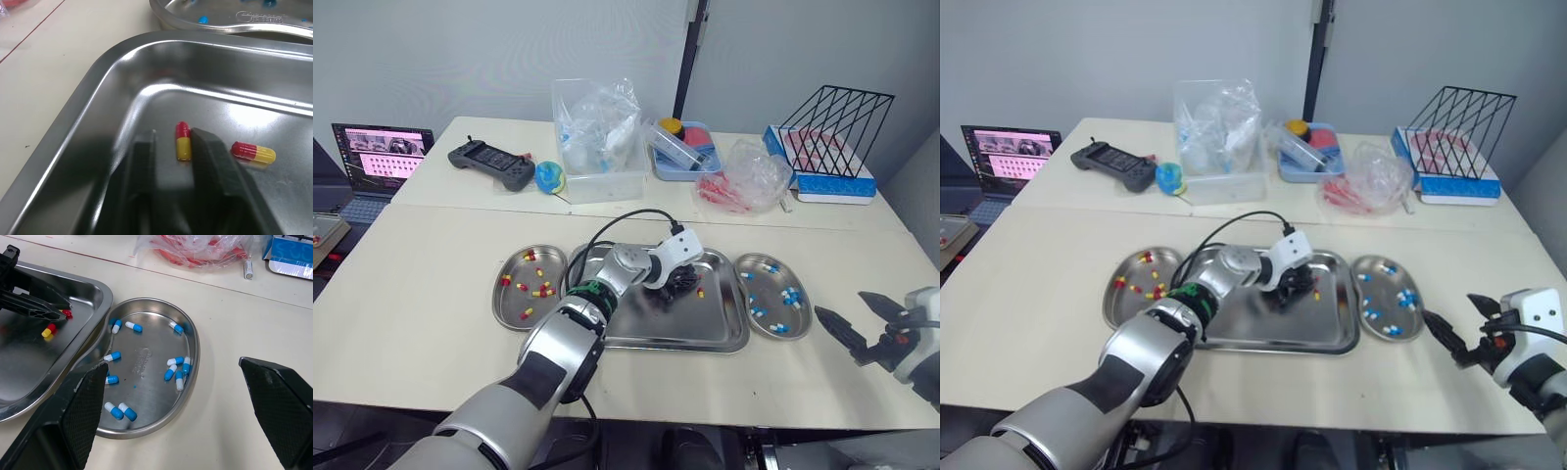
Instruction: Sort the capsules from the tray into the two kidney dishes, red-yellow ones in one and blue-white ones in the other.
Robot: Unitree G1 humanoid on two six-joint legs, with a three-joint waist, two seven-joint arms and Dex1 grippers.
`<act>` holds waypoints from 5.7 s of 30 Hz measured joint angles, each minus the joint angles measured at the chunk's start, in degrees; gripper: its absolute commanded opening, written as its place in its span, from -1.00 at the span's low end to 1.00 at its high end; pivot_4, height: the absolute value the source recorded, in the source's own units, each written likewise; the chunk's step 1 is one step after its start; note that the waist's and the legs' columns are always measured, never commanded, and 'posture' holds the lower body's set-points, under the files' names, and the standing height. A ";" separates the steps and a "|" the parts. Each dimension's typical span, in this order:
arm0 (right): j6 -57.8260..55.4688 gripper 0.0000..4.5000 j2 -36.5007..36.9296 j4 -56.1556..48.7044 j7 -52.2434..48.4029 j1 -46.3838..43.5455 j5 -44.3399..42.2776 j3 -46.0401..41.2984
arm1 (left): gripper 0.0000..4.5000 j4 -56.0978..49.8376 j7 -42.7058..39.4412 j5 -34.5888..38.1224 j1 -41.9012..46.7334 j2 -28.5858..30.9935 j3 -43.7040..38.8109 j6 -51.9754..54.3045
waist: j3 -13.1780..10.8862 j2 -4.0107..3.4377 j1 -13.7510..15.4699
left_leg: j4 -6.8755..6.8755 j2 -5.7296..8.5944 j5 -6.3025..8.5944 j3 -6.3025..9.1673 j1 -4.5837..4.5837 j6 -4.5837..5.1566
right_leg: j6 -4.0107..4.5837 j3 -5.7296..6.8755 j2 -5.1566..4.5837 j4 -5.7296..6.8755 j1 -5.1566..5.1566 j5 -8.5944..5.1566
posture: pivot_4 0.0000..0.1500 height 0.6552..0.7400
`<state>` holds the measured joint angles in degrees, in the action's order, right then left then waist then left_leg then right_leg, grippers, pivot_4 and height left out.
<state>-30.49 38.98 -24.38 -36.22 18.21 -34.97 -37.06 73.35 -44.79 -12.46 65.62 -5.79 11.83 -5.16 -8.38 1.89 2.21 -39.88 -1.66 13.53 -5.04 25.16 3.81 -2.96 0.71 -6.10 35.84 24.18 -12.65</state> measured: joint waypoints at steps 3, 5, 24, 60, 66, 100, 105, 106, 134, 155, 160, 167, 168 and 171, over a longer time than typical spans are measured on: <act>0.01 1.00 0.00 0.00 0.04 -0.06 0.06 0.00 | -0.98 -0.05 0.41 -0.69 0.00 -0.02 0.53 -0.35 | 0.00 0.00 0.01 | 0.00 0.00 0.00 0.00 0.00 0.00 | 0.00 0.00 0.00 0.00 -0.01 0.00 | 1.00 1.00; 0.01 1.00 0.00 0.01 0.03 -0.11 0.07 0.00 | -0.98 -0.06 0.71 -0.87 0.00 0.07 0.64 -0.54 | 0.00 0.00 0.01 | -0.01 0.00 0.00 0.00 0.00 0.00 | 0.00 0.00 0.00 0.00 -0.02 0.00 | 1.00 1.00; 0.38 1.00 1.93 2.09 -4.48 -4.03 -0.58 0.40 | -0.98 -23.65 -23.36 17.55 -5.71 17.66 -11.33 9.31 | 0.03 -0.12 -1.84 | 0.06 -0.13 0.00 -0.03 -0.06 -0.01 | 0.06 -0.05 0.05 0.18 0.07 -0.02 | 1.00 1.00; 4.87 1.00 14.08 22.48 -26.06 -19.41 -0.09 8.68 | 0.97 -54.59 -29.40 31.47 -43.83 55.65 -23.68 26.40 | 0.03 -0.24 -1.58 | 0.06 -0.20 -0.03 -0.15 -0.28 -0.06 | 0.13 0.01 -0.05 0.26 -0.03 -0.06 | 1.00 1.00; 11.50 1.00 13.92 31.69 -24.76 -20.43 3.04 6.81 | 0.99 -47.54 -30.19 33.78 -45.55 59.71 -31.05 21.46 | 0.02 -0.26 -1.63 | 0.10 -0.21 -0.02 -0.21 -0.33 -0.07 | 0.14 0.01 -0.07 0.23 -0.03 -0.07 | 1.00 1.00; 16.73 1.00 12.19 36.90 -23.14 -21.37 4.43 6.36 | 0.99 -32.93 -36.54 35.31 -42.79 61.45 -33.17 13.22 | 0.01 -0.28 -1.90 | 0.23 -0.26 -0.01 -0.41 -0.47 -0.10 | 0.24 0.01 -0.20 0.25 -0.03 -0.10 | 1.00 1.00; 16.63 1.00 12.19 35.86 -22.52 -21.28 4.40 6.10 | 0.99 -46.22 -38.73 38.83 -46.02 56.92 -30.28 19.11 | 0.00 -0.29 -1.49 | 0.20 -0.24 -0.01 -0.40 -0.47 -0.09 | 0.23 0.01 -0.24 0.25 -0.08 -0.09 | 1.00 1.00; 16.23 1.00 12.14 35.53 -22.35 -21.09 4.35 5.90 | 0.99 -50.00 -37.75 39.11 -46.16 55.02 -28.65 20.50 | 0.00 -0.30 -1.34 | 0.18 -0.21 -0.01 -0.37 -0.47 -0.09 | 0.22 0.01 -0.24 0.25 -0.11 -0.08 | 1.00 1.00; 7.84 1.00 2.12 4.79 -9.56 -5.33 2.29 2.68 | 0.99 -29.11 -13.82 11.88 -7.55 7.74 13.10 13.01 | 0.04 -0.39 -0.78 | 0.02 0.16 0.05 -0.16 -0.09 0.08 | -0.10 -0.33 0.00 -0.02 0.00 0.05 | 1.00 1.00; 11.73 1.00 2.14 8.14 -7.04 -4.78 7.91 2.07 | -0.44 -13.81 -12.26 6.04 -5.45 3.75 10.39 5.10 | 0.04 -0.39 -0.73 | -0.01 0.08 0.07 -0.10 -0.08 0.10 | -0.11 -0.27 -0.04 -0.03 -0.02 0.05 | 1.00 1.00; 12.07 1.00 2.22 8.31 -7.07 -5.71 8.89 2.26 | -0.87 -13.09 -12.15 5.74 -5.24 2.88 9.80 5.06 | 0.04 -0.39 -0.62 | -0.02 0.09 0.07 -0.09 -0.08 0.10 | -0.11 -0.25 -0.04 -0.03 -0.03 0.05 | 1.00 1.00; 12.37 1.00 2.21 8.89 -7.16 -5.70 9.01 2.57 | -0.87 -12.87 -13.54 6.08 -5.17 4.59 7.62 5.79 | 0.04 -0.39 -0.86 | -0.01 0.08 0.07 -0.09 -0.08 0.10 | -0.11 -0.26 -0.03 -0.02 0.00 0.05 | 1.00 1.00; 12.37 1.00 2.21 8.97 -7.17 -5.71 9.01 2.58 | -0.87 -12.96 -13.79 6.18 -5.17 4.88 7.21 6.25 | 0.04 -0.39 -0.91 | 0.00 0.08 0.07 -0.09 -0.08 0.10 | -0.11 -0.26 -0.03 -0.01 0.00 0.05 | 1.00 1.00; 12.39 1.00 2.23 9.44 -7.33 -6.39 9.01 2.97 | -0.87 -16.85 -16.73 9.54 -5.32 7.24 4.09 10.56 | 0.02 -0.39 -1.19 | -0.01 0.04 0.06 -0.09 0.01 0.09 | -0.10 -0.25 -0.03 0.03 0.09 0.06 | 1.00 1.00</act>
<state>-18.09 41.20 -14.95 -43.55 11.82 -25.95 -34.09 56.50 -61.52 -2.93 60.29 1.45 15.92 5.40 -8.36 1.50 1.02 -39.90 -1.62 13.59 -5.13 25.17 3.91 -3.07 0.45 -6.13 35.87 24.28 -12.59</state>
